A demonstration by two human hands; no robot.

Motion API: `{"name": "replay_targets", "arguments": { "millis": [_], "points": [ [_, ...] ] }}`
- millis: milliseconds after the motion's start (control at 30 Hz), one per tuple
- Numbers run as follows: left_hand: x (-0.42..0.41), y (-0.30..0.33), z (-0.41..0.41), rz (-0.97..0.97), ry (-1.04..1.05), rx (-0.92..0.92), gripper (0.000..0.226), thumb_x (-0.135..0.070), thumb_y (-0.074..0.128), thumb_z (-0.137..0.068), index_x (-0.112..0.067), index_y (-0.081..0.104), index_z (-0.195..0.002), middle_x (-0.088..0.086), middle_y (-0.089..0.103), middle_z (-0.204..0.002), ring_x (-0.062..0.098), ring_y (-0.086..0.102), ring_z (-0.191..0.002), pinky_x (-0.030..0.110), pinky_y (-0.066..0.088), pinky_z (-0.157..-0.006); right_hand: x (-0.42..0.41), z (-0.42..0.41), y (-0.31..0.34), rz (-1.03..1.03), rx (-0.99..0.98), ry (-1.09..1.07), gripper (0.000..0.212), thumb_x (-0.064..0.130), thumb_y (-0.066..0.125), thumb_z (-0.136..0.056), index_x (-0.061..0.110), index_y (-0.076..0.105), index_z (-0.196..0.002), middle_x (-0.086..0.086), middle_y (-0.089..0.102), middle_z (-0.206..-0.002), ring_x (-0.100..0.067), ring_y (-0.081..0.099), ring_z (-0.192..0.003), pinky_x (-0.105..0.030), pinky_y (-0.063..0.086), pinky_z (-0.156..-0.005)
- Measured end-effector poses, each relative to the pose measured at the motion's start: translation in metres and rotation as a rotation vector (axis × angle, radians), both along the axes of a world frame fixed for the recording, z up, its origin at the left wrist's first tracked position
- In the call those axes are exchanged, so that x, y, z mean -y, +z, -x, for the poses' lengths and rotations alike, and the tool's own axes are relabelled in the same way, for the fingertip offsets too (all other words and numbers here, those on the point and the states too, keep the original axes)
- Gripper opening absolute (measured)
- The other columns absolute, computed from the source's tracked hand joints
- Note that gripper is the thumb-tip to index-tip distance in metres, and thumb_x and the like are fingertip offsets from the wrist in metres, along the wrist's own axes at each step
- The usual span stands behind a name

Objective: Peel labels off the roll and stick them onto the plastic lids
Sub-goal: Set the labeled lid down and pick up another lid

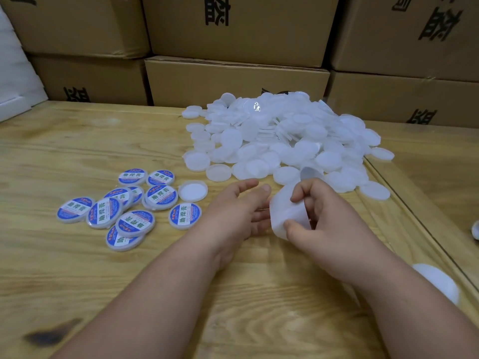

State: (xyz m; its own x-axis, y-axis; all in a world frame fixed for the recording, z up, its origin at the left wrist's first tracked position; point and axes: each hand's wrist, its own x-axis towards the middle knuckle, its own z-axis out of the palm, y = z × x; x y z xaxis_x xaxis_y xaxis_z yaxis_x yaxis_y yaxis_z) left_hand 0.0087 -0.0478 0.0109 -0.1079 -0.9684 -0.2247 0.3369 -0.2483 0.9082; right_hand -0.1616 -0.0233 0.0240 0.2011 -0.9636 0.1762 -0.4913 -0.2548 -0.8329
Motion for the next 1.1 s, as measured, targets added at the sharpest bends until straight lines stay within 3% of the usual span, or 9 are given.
{"name": "replay_targets", "arguments": {
  "millis": [200,300,433,600,767,867,933,1033,1100],
  "points": [
    [0.0,-0.003,0.003,0.051,-0.021,-0.162,0.049,-0.005,0.071,-0.091,-0.021,0.05,-0.132,0.018,0.077,-0.102,0.03,0.077,-0.089,0.039,0.062,-0.074,0.0,0.003,0.001,-0.063,-0.024,0.027,0.02,0.026,0.072,-0.081,0.033,0.054,-0.088,0.014,0.05,-0.06,-0.006,0.043,-0.053,-0.023,0.037,-0.05],
    [-0.001,-0.002,0.005,0.153,-0.046,-0.124,0.06,-0.008,0.076,-0.082,-0.023,0.05,-0.134,0.014,0.075,-0.099,0.027,0.075,-0.09,0.043,0.061,-0.08,0.001,-0.001,0.003,-0.022,0.108,-0.163,0.025,0.047,0.073,-0.083,0.033,0.053,-0.088,0.015,0.056,-0.058,-0.001,0.047,-0.05,-0.02,0.037,-0.048],
    [-0.006,-0.002,0.01,0.263,-0.158,-0.034,0.062,-0.009,0.074,-0.079,-0.026,0.05,-0.133,0.006,0.071,-0.088,0.018,0.069,-0.083,0.034,0.059,-0.075,0.003,0.001,0.011,-0.079,0.258,-0.382,0.041,0.06,0.069,-0.079,0.03,0.058,-0.105,0.013,0.064,-0.06,0.002,0.059,-0.052,-0.028,0.042,-0.059],
    [-0.011,-0.002,0.011,0.343,-0.302,0.068,0.063,-0.004,0.071,-0.079,-0.026,0.05,-0.134,0.003,0.065,-0.08,0.018,0.06,-0.076,0.03,0.052,-0.078,0.005,0.005,0.014,-0.14,0.324,-0.411,0.03,0.05,0.073,-0.087,0.021,0.075,-0.086,0.01,0.069,-0.066,-0.006,0.063,-0.061,-0.034,0.049,-0.065],
    [-0.013,-0.003,0.004,0.374,-0.405,0.159,0.056,-0.012,0.077,-0.079,-0.029,0.058,-0.129,-0.002,0.067,-0.08,0.017,0.06,-0.076,0.036,0.051,-0.082,0.005,0.01,0.014,-0.154,0.372,-0.425,0.009,0.027,0.071,-0.09,0.03,0.076,-0.083,-0.001,0.078,-0.08,-0.018,0.071,-0.068,-0.038,0.055,-0.067],
    [-0.005,-0.007,-0.004,0.464,-0.152,0.498,0.03,-0.039,0.07,-0.078,-0.041,0.068,-0.107,-0.018,0.065,-0.081,0.006,0.056,-0.071,0.024,0.048,-0.074,0.007,0.013,0.012,-0.166,0.338,-0.409,0.009,0.023,0.067,-0.088,0.027,0.074,-0.084,-0.004,0.079,-0.084,-0.024,0.074,-0.075,-0.039,0.054,-0.068],
    [0.007,-0.012,-0.011,0.552,0.09,0.851,0.021,-0.034,0.064,-0.083,-0.041,0.067,-0.102,-0.026,0.062,-0.093,0.001,0.055,-0.085,0.024,0.044,-0.084,0.006,0.012,0.012,-0.163,0.322,-0.41,0.009,0.025,0.066,-0.085,0.028,0.073,-0.081,-0.009,0.076,-0.083,-0.021,0.066,-0.068,-0.037,0.05,-0.065],
    [0.023,-0.014,-0.024,0.534,0.168,1.167,0.042,-0.019,0.06,-0.091,-0.036,0.057,-0.13,-0.016,0.054,-0.135,0.01,0.038,-0.133,0.026,0.03,-0.109,0.006,0.009,0.012,-0.167,0.311,-0.406,0.015,0.034,0.063,-0.073,0.027,0.072,-0.082,-0.016,0.073,-0.091,-0.022,0.059,-0.068,-0.039,0.047,-0.065],
    [0.03,-0.015,-0.028,0.452,0.131,1.276,0.055,-0.019,0.056,-0.092,-0.031,0.046,-0.145,-0.008,0.044,-0.152,0.015,0.024,-0.147,0.034,0.023,-0.119,0.006,0.007,0.012,-0.169,0.289,-0.409,0.02,0.035,0.06,-0.069,0.026,0.071,-0.083,-0.018,0.072,-0.092,-0.023,0.059,-0.068,-0.04,0.047,-0.065]
  ]
}}
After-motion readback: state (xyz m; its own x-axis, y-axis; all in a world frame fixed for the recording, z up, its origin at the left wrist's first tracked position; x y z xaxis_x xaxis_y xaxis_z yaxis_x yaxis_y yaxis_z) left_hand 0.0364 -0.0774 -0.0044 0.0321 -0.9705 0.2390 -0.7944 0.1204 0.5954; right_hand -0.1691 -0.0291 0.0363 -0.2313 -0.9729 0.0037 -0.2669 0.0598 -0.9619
